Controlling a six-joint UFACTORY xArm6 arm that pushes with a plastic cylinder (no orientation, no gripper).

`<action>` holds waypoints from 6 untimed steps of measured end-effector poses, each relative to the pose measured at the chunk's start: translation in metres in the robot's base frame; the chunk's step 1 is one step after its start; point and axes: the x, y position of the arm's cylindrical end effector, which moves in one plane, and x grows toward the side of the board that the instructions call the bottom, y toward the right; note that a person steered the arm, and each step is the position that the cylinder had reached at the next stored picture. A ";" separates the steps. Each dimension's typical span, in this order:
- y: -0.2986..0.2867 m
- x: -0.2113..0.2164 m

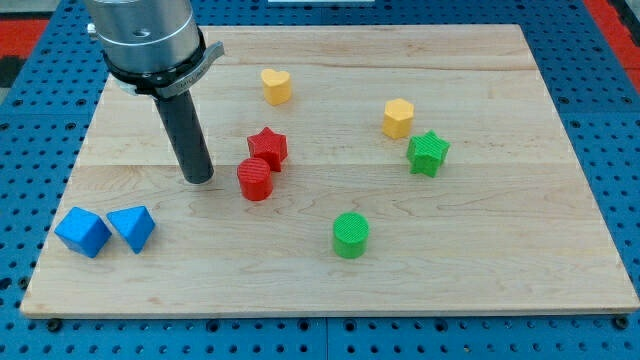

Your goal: Move yellow heart slightly towards the top right of the board

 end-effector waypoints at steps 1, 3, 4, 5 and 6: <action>0.000 -0.040; 0.003 -0.094; 0.012 -0.104; 0.032 -0.119; 0.122 -0.169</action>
